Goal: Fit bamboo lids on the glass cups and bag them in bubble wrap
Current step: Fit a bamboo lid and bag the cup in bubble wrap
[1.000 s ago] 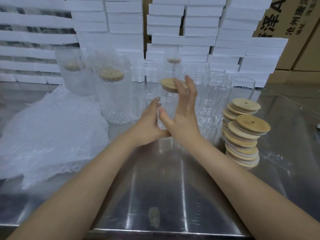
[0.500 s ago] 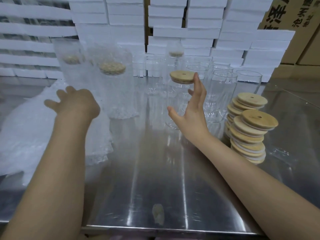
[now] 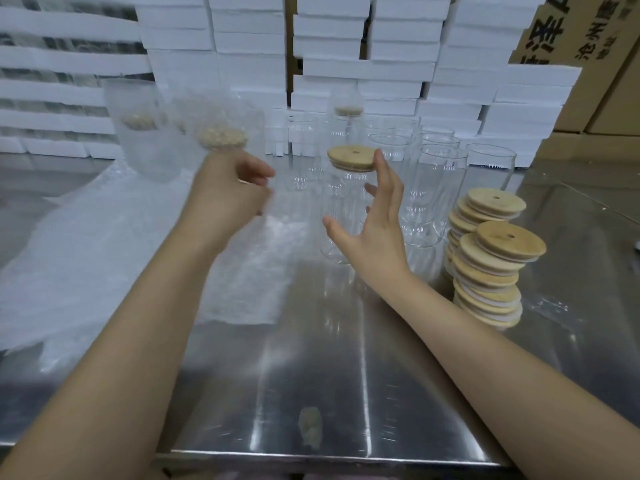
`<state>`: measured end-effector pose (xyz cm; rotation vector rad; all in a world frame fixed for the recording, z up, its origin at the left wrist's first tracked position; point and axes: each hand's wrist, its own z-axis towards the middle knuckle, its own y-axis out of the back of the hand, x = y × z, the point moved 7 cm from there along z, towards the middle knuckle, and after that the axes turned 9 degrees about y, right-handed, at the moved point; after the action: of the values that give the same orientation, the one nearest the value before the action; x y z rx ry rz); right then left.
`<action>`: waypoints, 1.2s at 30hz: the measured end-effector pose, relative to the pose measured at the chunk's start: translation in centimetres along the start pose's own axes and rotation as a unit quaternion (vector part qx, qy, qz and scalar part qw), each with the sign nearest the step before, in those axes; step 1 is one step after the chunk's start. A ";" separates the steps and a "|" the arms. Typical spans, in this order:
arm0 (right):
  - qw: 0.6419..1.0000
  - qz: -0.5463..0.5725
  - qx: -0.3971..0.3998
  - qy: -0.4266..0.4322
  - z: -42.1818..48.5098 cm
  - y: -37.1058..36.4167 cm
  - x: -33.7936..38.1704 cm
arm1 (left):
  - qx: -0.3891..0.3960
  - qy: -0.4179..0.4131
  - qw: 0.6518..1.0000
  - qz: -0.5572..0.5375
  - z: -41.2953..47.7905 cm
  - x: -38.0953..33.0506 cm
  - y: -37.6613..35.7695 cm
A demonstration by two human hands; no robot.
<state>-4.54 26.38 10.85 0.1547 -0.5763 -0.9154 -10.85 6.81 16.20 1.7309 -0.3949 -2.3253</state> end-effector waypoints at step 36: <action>0.968 0.080 -0.230 -0.055 -0.1 4.0 -1.0 | 0.133 0.140 0.979 -0.069 -1.3 6.4 -9.2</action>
<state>-2.15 29.55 11.83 -0.3584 -0.4585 -0.8808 -11.53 13.28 6.96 2.2428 -0.5703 -2.1486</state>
